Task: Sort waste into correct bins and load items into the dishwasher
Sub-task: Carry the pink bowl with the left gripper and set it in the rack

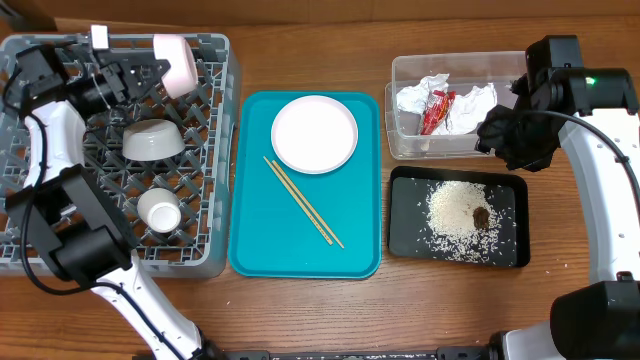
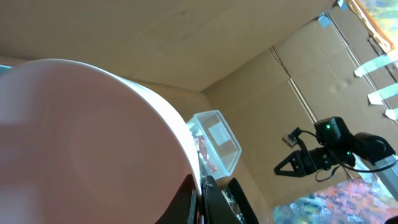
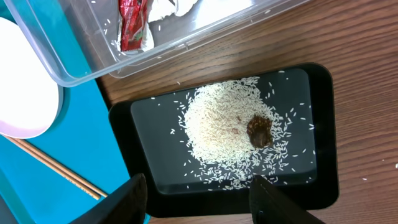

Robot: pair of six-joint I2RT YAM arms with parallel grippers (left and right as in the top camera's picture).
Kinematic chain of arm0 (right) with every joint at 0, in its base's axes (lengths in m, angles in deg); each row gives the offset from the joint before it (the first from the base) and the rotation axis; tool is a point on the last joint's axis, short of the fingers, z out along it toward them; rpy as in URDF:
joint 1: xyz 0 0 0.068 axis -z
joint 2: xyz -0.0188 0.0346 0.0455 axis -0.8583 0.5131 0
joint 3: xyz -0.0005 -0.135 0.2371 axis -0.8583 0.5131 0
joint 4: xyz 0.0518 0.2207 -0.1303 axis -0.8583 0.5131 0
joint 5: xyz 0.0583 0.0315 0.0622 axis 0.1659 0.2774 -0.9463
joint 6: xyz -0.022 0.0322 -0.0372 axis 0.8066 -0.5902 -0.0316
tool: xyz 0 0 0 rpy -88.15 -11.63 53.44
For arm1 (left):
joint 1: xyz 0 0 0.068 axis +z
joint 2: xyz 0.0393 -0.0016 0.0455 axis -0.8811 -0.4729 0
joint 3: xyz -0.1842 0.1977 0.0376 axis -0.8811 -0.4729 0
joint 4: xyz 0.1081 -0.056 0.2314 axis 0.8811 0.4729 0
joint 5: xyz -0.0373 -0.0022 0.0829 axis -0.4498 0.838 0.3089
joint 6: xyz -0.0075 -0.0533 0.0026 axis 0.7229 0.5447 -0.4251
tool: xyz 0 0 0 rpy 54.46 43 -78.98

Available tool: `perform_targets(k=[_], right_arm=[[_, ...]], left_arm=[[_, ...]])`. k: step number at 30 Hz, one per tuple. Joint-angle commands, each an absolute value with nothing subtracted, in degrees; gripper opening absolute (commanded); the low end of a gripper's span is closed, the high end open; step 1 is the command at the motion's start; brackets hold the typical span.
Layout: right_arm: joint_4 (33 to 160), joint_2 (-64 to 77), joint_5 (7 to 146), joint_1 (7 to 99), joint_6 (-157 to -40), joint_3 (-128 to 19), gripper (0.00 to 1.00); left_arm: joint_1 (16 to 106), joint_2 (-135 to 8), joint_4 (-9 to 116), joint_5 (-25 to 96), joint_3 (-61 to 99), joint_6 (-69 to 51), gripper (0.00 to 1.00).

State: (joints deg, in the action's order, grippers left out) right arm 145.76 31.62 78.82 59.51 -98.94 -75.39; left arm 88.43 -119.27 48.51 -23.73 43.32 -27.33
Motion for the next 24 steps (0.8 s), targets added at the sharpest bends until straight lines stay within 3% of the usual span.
perform_targets(k=[1, 24], right_arm=[[145.8, 30.4, 79.2, 59.8, -99.2, -76.7, 0.55], [146.8, 30.4, 79.2, 59.8, -99.4, -76.7, 0.54]], left_arm=[[87.9, -120.0, 48.3, -21.7, 43.7, -25.9, 0.04], [88.5, -124.1, 47.7, -18.7, 43.2, -25.5, 0.04]])
